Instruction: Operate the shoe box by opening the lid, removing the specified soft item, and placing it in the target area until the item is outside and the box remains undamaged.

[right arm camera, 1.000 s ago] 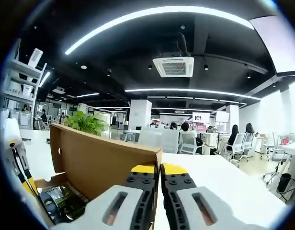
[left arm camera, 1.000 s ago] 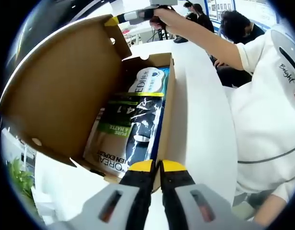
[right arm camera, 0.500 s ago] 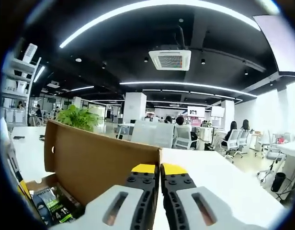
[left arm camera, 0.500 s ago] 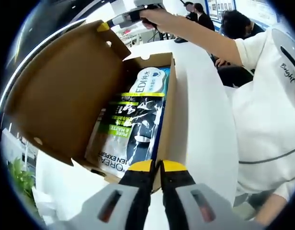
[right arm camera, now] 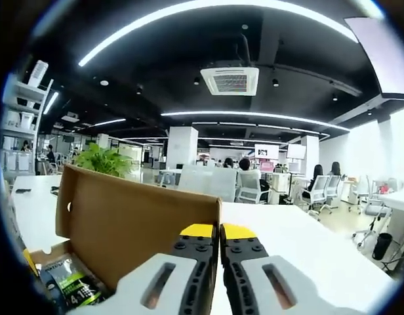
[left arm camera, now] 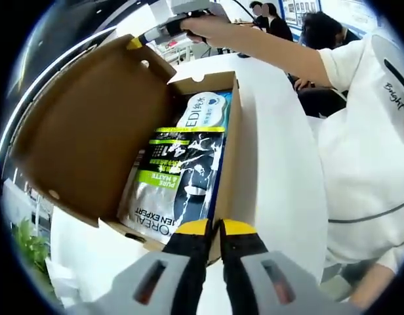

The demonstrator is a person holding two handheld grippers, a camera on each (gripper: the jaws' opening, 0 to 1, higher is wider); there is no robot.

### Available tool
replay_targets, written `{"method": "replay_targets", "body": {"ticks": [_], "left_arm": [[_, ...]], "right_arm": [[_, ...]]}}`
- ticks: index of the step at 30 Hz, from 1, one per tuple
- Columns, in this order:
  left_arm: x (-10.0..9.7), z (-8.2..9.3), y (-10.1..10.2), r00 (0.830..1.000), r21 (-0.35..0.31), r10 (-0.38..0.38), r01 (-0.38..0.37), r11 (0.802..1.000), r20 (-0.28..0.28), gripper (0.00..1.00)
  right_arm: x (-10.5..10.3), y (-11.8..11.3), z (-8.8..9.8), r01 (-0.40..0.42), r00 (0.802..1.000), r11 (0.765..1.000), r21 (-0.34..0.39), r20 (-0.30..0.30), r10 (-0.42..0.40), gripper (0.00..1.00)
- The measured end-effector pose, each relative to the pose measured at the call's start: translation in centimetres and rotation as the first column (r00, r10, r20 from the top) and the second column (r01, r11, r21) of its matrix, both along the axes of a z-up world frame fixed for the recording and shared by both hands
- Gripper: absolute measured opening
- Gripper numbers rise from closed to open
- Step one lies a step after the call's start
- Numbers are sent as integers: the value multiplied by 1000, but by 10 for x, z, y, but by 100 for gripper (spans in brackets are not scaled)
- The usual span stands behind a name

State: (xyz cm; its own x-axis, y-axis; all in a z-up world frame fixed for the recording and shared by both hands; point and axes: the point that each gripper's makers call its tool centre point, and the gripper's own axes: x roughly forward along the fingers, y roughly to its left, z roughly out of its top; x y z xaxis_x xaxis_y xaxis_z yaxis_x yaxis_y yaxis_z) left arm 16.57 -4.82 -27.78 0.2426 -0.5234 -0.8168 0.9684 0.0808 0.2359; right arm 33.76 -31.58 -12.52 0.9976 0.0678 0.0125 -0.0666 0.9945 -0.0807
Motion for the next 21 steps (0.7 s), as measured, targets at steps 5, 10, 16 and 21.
{"method": "replay_targets", "body": {"ticks": [5, 10, 16, 21], "left_arm": [[0, 0, 0, 1000, 1, 2, -2, 1000, 1, 5], [0, 0, 0, 1000, 0, 5, -5, 1000, -6, 5], [0, 0, 0, 1000, -1, 7, -7, 1000, -5, 5], [0, 0, 0, 1000, -8, 6, -6, 1000, -1, 5]], "right_arm": [[6, 1, -3, 13, 1000, 999, -30, -28, -14, 0], [14, 1, -8, 26, 999, 998, -63, -23, -28, 0], [23, -1, -13, 42, 999, 999, -29, -32, -43, 0], [32, -2, -20, 54, 997, 998, -21, -47, -55, 0]]}}
